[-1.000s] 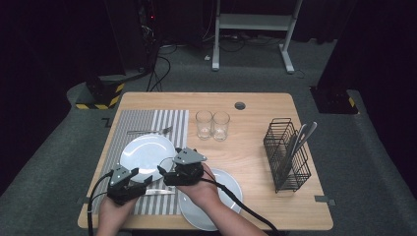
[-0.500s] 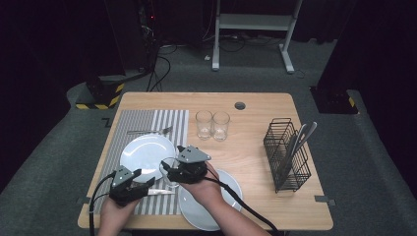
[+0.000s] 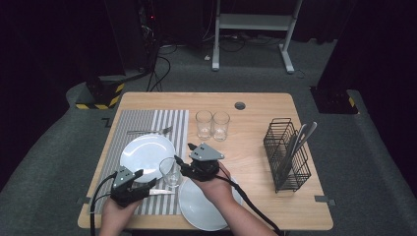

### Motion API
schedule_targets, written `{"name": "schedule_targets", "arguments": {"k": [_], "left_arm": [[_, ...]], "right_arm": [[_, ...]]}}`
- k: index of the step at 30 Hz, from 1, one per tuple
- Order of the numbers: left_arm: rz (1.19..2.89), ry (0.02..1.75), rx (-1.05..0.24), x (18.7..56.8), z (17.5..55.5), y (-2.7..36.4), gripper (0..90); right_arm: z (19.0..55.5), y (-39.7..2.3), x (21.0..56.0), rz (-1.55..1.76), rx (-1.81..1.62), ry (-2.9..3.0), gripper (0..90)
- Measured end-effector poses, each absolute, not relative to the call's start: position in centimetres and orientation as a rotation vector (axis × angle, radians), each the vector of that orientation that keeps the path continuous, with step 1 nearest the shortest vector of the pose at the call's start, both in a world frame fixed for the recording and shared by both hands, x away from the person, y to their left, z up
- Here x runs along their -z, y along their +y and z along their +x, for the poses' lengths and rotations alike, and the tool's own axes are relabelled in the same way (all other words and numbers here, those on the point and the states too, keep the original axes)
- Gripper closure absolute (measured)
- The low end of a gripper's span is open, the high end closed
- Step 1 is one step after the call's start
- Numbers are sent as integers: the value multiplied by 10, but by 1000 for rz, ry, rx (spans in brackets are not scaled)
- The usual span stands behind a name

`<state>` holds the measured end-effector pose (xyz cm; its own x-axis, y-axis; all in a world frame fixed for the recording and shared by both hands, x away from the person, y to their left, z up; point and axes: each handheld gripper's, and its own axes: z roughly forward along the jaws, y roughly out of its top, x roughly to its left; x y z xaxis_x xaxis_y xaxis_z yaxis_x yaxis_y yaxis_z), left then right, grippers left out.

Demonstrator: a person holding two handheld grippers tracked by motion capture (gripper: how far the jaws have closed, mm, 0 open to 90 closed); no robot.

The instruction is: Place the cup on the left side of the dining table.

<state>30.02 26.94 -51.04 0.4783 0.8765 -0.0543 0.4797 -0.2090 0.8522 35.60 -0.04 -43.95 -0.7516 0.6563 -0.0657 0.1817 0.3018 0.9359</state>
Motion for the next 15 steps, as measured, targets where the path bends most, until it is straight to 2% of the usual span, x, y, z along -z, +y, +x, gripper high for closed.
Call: {"name": "schedule_targets", "arguments": {"k": [15], "left_arm": [[1861, 1126, -570, 513, 299, 267, 349]], "right_arm": [[361, -46, 443, 842, -1378, 2064, 471]]}}
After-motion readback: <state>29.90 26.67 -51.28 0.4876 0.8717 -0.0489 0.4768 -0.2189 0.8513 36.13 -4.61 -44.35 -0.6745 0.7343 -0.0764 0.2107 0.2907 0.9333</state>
